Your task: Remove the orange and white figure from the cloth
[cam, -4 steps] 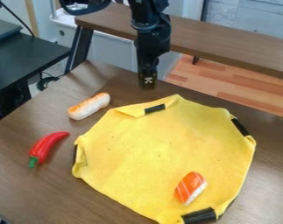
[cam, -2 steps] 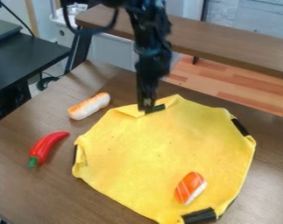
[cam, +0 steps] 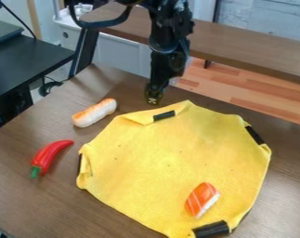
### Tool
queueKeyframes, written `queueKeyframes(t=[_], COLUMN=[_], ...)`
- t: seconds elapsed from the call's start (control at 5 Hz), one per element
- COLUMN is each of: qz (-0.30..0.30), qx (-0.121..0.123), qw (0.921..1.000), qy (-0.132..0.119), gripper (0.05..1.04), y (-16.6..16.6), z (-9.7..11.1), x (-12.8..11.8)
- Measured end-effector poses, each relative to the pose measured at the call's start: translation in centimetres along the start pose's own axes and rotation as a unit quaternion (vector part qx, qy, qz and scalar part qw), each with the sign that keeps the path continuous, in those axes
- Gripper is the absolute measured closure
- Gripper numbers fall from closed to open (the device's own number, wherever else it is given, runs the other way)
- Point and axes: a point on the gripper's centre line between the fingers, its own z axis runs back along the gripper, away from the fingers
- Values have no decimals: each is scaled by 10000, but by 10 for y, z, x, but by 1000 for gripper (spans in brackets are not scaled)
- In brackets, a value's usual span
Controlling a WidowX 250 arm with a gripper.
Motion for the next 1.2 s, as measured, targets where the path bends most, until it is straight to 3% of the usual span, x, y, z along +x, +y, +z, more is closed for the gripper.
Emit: queueKeyframes(t=[0.2, 0.4, 0.6, 0.8, 1.2], qz=[41, 472, 964, 1543, 1954], qx=[-72, -1227, -1642, -1787, -2043], qw=[10000, 9902, 9784, 9684, 9570], qy=[-10, -465, -803, -807, -645], gripper=[82, 82, 82, 82, 82], y=[-2, -45, -63, -75, -114], z=[0, 10, 28, 37, 17], x=[0, 33, 52, 68, 92])
